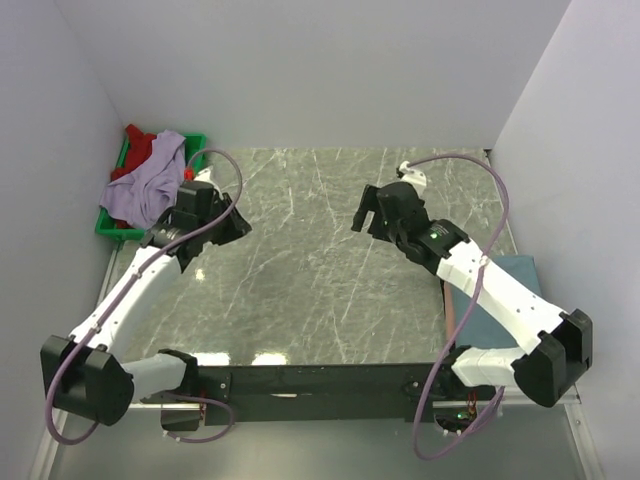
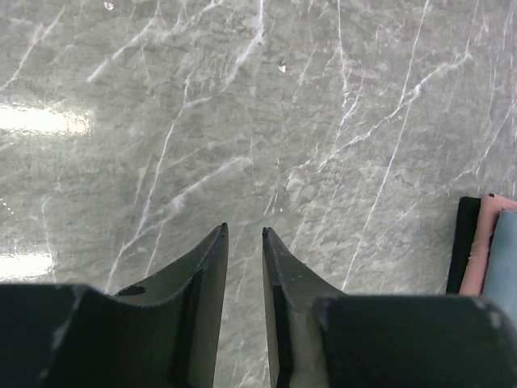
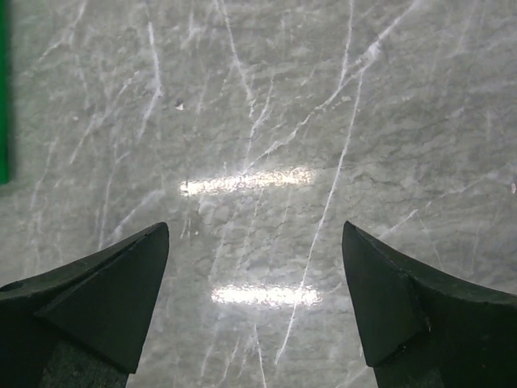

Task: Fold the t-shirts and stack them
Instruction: Neatly place the folded tshirt to the corner

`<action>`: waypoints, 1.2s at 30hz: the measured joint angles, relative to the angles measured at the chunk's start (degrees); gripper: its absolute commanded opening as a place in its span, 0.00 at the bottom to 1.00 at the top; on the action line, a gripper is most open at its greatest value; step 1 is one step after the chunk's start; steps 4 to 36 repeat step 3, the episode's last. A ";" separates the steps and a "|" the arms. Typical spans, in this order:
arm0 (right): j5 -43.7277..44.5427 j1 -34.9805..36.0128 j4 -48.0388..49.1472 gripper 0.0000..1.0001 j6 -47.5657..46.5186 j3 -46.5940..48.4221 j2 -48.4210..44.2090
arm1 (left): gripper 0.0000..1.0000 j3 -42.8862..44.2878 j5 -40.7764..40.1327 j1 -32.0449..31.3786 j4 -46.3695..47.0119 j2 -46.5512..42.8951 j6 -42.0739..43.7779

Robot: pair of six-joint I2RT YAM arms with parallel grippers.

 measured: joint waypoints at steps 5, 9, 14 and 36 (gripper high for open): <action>-1.09 0.00 1.16 0.94 -0.13 -1.16 -1.57 | 0.30 -0.46 -0.31 0.00 -0.13 -1.07 -0.02; -1.09 0.00 1.16 0.94 -0.13 -1.16 -1.57 | 0.30 -0.46 -0.31 0.00 -0.13 -1.07 -0.02; -1.09 0.00 1.16 0.94 -0.13 -1.16 -1.57 | 0.30 -0.46 -0.31 0.00 -0.13 -1.07 -0.02; -1.09 0.00 1.16 0.94 -0.13 -1.16 -1.57 | 0.30 -0.46 -0.31 0.00 -0.13 -1.07 -0.02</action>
